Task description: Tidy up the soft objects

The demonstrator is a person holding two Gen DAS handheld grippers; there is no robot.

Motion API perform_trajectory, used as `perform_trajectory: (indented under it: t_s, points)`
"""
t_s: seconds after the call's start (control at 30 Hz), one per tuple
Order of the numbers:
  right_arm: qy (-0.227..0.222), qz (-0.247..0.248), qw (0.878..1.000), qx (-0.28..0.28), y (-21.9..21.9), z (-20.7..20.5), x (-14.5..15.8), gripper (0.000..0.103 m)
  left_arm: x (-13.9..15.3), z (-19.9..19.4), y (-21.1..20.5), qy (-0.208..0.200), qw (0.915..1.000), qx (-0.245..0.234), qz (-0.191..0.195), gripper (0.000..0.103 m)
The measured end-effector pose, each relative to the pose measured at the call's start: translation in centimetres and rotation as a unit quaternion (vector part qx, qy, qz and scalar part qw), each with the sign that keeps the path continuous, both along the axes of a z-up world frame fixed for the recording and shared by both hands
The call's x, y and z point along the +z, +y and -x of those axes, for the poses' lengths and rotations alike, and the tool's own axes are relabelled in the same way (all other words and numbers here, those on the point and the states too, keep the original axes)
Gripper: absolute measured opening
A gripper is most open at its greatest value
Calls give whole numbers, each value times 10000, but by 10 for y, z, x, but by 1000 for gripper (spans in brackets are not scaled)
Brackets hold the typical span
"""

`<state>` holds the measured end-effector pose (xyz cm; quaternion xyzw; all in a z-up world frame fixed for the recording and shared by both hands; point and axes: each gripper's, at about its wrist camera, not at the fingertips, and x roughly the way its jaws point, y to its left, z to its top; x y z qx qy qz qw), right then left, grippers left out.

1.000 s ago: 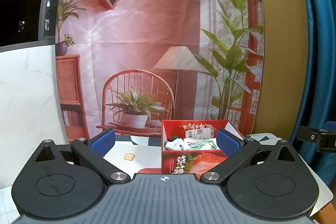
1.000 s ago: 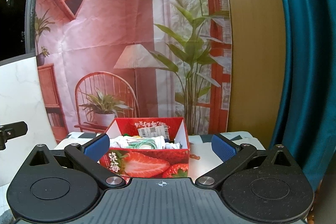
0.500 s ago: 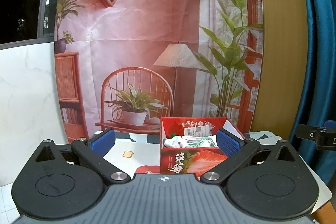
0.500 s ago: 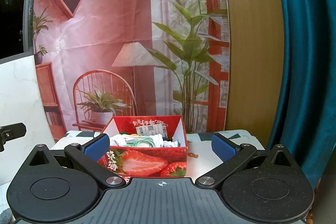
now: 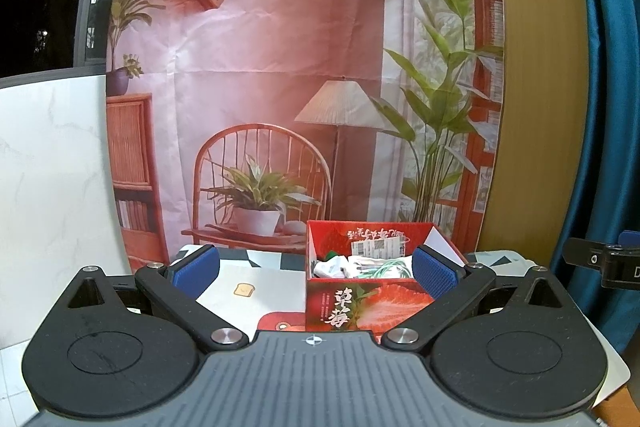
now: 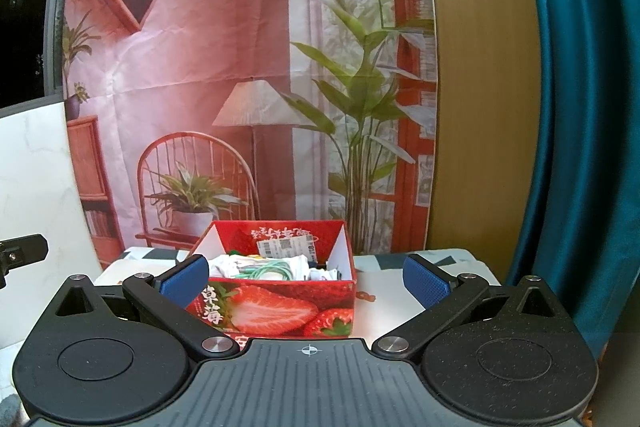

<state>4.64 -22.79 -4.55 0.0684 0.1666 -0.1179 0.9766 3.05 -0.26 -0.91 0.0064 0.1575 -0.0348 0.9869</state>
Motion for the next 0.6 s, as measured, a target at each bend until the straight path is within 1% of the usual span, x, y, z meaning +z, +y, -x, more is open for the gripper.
perform_trajectory:
  t_s: [0.6]
  points:
    - [1,32,10000,-8,-3,1,-1,103,-1,-1,1,84,10000,3,40,103]
